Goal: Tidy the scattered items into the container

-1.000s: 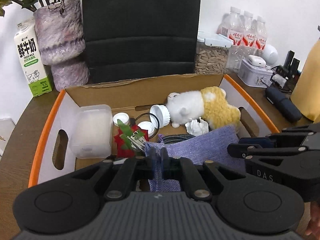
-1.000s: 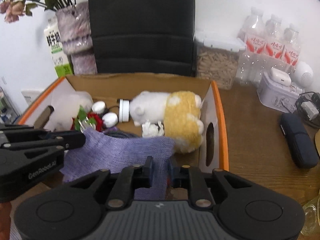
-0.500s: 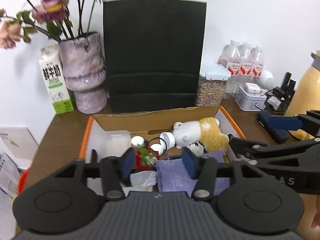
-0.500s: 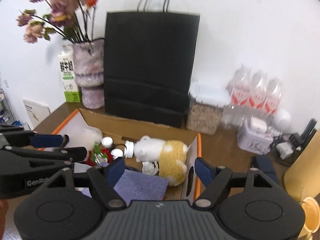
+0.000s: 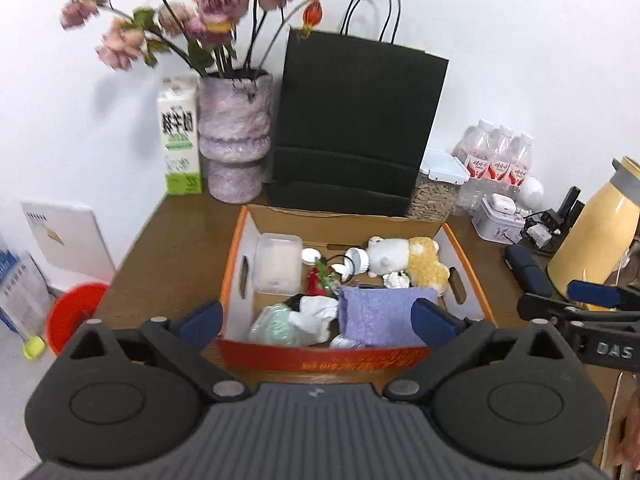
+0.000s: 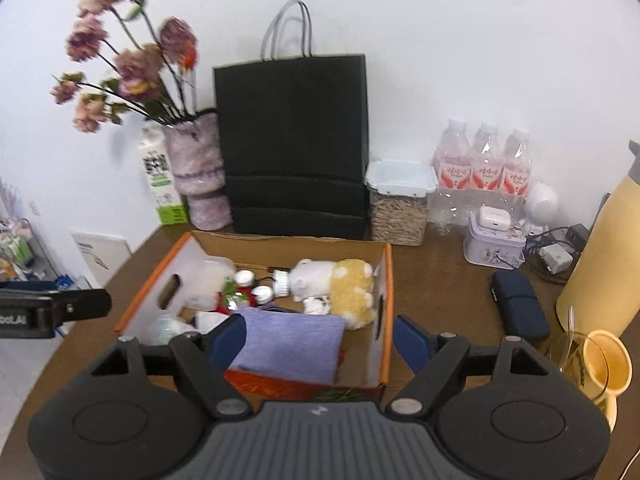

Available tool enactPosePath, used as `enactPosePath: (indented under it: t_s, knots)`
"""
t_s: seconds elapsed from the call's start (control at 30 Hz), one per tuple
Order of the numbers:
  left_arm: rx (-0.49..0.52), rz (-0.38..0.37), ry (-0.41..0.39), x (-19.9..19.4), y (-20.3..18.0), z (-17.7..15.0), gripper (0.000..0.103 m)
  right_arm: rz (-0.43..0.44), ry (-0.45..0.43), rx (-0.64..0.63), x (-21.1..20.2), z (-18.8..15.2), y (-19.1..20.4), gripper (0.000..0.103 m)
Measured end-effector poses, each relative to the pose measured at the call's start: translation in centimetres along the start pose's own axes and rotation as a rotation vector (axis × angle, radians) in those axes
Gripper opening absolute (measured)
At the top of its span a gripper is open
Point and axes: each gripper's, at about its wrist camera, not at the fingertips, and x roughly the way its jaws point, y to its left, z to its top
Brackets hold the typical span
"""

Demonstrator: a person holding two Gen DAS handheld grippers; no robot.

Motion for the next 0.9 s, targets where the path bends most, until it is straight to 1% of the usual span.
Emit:
enactPosePath:
  t_s: [0.07,0.13,0.2,0.27,0.33,0.4,0.5,0.57,0.6,0.67,0.73,0.8,0.83,0.9]
  knots:
    - [0.020,0.041,-0.032,-1.3,0.2,-1.2,0.103,0.017,-0.026,-0.009,-1.5,-1.2,0.8,0.087]
    - [0.029,0.063,-0.062,-2.8,0.3,-2.6,0.103,0.029,-0.046,-0.024,-2.7,-2.6,1.7,0.088]
    - [0.034,0.047,-0.077,-4.2,0.6,-4.2,0.103,0.034,-0.060,-0.043,-3.9,-4.2,2.7,0.088]
    - [0.028,-0.002,-0.081,-5.6,1.2,-5.8,0.103,0.042,-0.079,-0.062,-5.2,-5.9,3.7,0.088]
    - [0.009,-0.028,-0.103,-7.1,1.7,-7.6,0.103,0.054,-0.114,-0.079,-6.9,-7.7,4.4,0.089]
    - [0.009,-0.020,-0.154,-8.4,2.0,-9.7,0.103,0.063,-0.152,-0.088,-8.6,-9.4,5.1,0.093]
    - [0.057,0.000,-0.249,-9.9,1.8,-12.8,0.103,0.066,-0.200,-0.100,-10.6,-12.0,5.8,0.096]
    - [0.081,-0.006,-0.302,-10.7,1.5,-15.0,0.103,0.066,-0.213,-0.103,-11.4,-13.6,6.3,0.097]
    - [0.095,-0.019,-0.317,-11.0,1.4,-16.0,0.103,0.065,-0.216,-0.103,-11.7,-14.6,6.6,0.097]
    - [0.120,-0.055,-0.314,-11.5,1.2,-17.9,0.103,0.058,-0.216,-0.103,-12.2,-16.1,6.9,0.097]
    - [0.100,-0.083,-0.299,-11.9,1.0,-19.8,0.103,0.042,-0.233,-0.091,-12.6,-17.7,7.1,0.097]
    - [0.097,-0.093,-0.313,-12.3,0.8,-21.8,0.103,0.023,-0.234,-0.091,-12.9,-19.5,7.6,0.097]
    - [0.118,-0.092,-0.323,-12.6,0.6,-22.7,0.103,0.020,-0.225,-0.096,-12.9,-20.3,7.7,0.098]
    - [0.143,-0.081,-0.317,-13.0,0.2,-24.2,0.103,0.015,-0.205,-0.088,-13.0,-21.9,7.9,0.097]
